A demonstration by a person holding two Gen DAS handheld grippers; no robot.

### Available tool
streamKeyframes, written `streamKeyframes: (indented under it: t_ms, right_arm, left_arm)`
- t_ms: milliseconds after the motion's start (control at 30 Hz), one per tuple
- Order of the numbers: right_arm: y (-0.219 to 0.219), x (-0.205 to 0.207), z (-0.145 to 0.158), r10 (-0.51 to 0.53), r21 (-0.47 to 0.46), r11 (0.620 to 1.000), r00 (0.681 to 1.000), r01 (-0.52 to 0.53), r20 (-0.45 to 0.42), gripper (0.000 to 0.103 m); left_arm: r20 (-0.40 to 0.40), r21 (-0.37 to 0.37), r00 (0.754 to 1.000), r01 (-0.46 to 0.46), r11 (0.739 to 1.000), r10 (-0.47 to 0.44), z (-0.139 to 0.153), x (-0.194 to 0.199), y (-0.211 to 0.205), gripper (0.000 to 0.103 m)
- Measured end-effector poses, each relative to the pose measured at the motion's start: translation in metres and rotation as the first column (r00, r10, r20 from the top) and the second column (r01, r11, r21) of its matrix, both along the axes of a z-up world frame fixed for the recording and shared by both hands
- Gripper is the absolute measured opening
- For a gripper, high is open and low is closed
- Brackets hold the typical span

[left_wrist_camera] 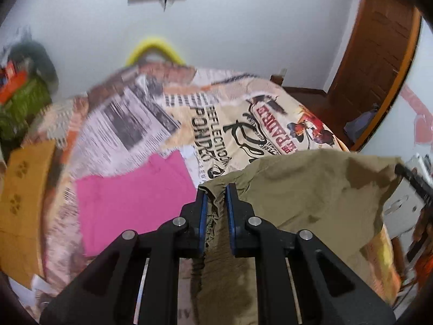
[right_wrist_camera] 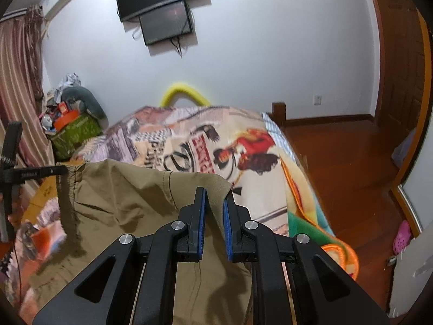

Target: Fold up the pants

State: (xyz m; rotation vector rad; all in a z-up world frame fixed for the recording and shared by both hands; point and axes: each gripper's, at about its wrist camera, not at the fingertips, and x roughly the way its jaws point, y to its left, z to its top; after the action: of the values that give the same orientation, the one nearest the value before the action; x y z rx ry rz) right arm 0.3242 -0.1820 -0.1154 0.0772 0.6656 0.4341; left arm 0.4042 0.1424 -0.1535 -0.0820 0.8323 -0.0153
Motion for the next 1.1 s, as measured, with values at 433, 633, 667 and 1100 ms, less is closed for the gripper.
streamKeyframes:
  t_ms: [433,633,667,1100]
  right_arm:
    - [-0.007,-0.094,0.019,0.015,0.003,1.000,1.000,-0.015,-0.004,0.011]
    - [-0.012,-0.134,0.000,0.024,-0.017,1.000,0.998,-0.025,-0.057,0.011]
    - [-0.013,-0.140,-0.002,0.024,-0.017,1.000,0.998,-0.026,-0.066,0.011]
    - [-0.019,-0.219,-0.086,-0.035,-0.160,0.987,0.955,-0.013,-0.293,0.015]
  left_arm:
    - [0.044,0.106,0.998,0.036,0.994,-0.041,0.005,-0.121,-0.022,0.010]
    - [0.025,0.091,0.999,0.029,0.995,-0.031,-0.007,-0.165,-0.015,0.010]
    - [0.018,0.100,0.999,0.030,0.995,-0.032,-0.011,-0.172,-0.014,0.010]
    - [-0.145,0.114,0.989,0.012,0.993,0.004,-0.075,-0.256,-0.010,0.010]
